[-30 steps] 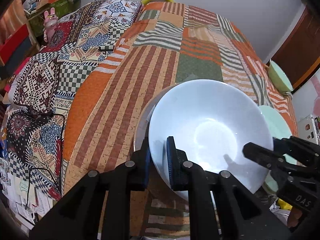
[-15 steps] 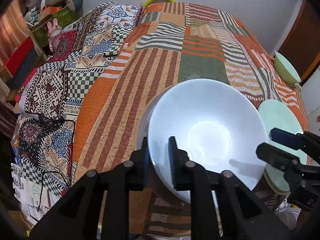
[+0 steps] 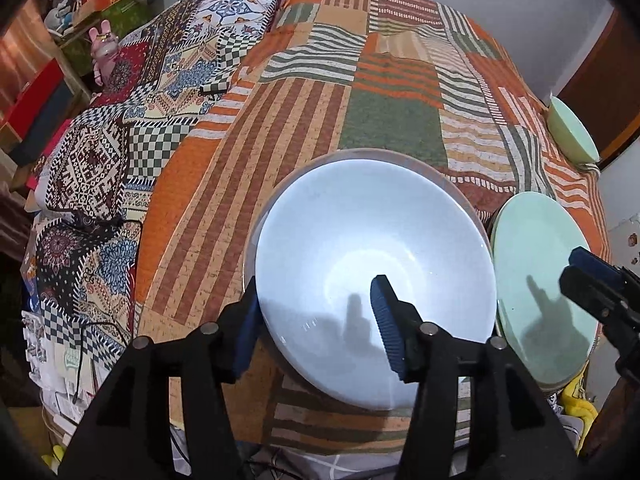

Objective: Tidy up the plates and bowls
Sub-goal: 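Lower the white bowl into the pink bowl and open both grippers, then move both grippers to the rim of the mint-green bowl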

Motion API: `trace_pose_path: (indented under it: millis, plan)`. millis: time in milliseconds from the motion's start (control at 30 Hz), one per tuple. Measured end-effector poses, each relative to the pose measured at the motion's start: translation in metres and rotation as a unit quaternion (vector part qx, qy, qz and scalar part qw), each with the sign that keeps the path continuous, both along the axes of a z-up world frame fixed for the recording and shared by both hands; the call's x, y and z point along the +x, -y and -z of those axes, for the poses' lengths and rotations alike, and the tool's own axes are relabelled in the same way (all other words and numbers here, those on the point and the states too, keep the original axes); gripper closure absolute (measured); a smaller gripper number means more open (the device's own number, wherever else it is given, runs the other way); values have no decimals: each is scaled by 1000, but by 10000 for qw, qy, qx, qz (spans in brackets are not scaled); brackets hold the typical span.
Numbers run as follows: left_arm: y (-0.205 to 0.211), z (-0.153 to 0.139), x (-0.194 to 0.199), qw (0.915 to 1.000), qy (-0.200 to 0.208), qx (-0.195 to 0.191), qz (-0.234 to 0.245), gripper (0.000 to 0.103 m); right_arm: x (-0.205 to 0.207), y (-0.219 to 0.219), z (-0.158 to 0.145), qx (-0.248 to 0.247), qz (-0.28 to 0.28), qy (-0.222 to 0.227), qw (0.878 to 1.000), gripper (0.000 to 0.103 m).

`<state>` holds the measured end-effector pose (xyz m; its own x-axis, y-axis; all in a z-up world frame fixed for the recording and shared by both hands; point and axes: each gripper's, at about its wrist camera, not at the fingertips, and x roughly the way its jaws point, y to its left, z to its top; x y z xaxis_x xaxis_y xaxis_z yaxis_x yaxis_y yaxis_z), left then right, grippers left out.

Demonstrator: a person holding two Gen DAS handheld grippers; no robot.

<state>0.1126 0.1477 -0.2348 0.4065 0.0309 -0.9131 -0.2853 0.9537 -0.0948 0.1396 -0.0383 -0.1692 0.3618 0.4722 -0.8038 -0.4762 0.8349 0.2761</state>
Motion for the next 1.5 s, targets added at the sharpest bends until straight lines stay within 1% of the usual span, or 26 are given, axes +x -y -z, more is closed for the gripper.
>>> trace_pose_path:
  millis: [133,233,267,333,500,633,700,833,867,900,933,1033,1200,1267,1333,1433,1500]
  plan:
    - [0,-2,-2,10000,-57,26,0,50,1,13,-3,115,64,9,9999,58]
    - [0,-9,-5,9995,-34,310,-69,48,1,23,-5,206,121,20,9997,57]
    - [1,-15,-6,9989,22,452,-77,47,2,27,-5,237,143,23,9996,57]
    - [1,-22,-8,9985,100,525,-96,45,3,34,-7,301,205,30,9993,57]
    - [10,-50,-5,9977,390,543,-76,45,5,56,-14,423,405,157,9982,57]
    - [33,-79,5,9953,778,558,116,45,7,79,-26,458,602,357,9965,57]
    - [50,-96,12,9931,1011,538,262,45,9,94,-33,466,733,483,9951,57]
    - [89,-130,26,9850,1541,439,644,43,15,126,-51,469,1015,753,9909,57]
    - [98,-137,30,9828,1644,405,734,41,17,137,-57,471,1121,848,9890,56]
    - [105,-142,32,9812,1718,384,795,38,19,147,-62,479,1214,929,9871,55]
    - [114,-148,36,9787,1821,361,876,35,21,155,-67,487,1300,1007,9852,51]
    - [139,-164,50,9715,2070,382,1088,35,27,176,-81,459,1516,1252,9794,50]
    - [183,-184,81,9603,2290,423,1539,34,43,209,-103,428,1833,1585,9692,50]
    - [198,-187,93,9559,2353,453,1700,34,50,217,-108,426,1917,1653,9665,50]
    - [210,-188,108,9529,2413,526,1758,34,58,227,-112,421,2009,1708,9637,50]
    - [224,-186,132,9521,2413,516,1807,34,75,237,-112,425,2094,1692,9621,50]
    - [229,-178,150,9547,2304,398,1840,34,87,243,-109,414,2160,1633,9617,50]
